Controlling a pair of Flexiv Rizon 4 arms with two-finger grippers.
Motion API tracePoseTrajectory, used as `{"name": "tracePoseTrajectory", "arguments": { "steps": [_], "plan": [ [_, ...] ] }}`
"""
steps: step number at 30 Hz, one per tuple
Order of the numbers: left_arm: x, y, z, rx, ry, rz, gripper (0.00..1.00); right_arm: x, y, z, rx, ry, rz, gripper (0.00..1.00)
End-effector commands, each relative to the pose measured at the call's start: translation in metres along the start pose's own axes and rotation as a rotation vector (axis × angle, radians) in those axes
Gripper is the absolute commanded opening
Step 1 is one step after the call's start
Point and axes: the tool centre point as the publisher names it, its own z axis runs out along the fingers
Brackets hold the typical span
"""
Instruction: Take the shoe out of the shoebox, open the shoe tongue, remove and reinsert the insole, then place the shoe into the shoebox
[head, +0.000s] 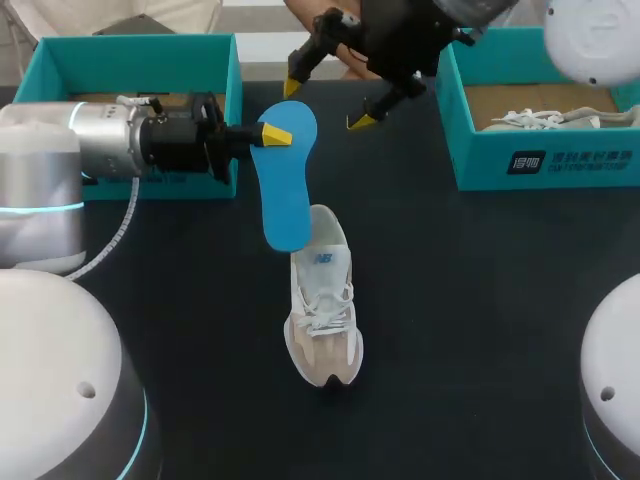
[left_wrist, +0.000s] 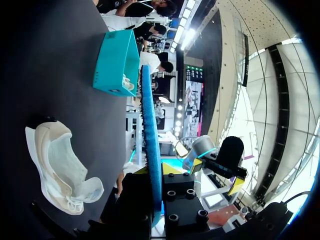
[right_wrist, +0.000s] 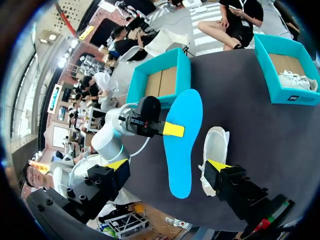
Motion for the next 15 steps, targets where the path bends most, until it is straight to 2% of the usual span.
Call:
{"name": "tracePoseTrajectory", "arguments": {
  "steps": [1,4,15],
  "plan": [
    [-0.0002,0.0005,0.0,0.0,-0.002,0.0,0.0,0.0115,0.0005,0.0069,-0.006,-0.275,-0.006,1.0],
    [-0.0002,0.0005,0.0,0.0,-0.002,0.0,0.0,0.0141,-0.002,0.0111,-0.024,-0.343,0.008,1.0],
    [-0.0002,0.0005,0.0,0.0,-0.002,0.0,0.0,0.0141,-0.002,0.0111,-0.024,-0.343,0.008,1.0]
  ]
}}
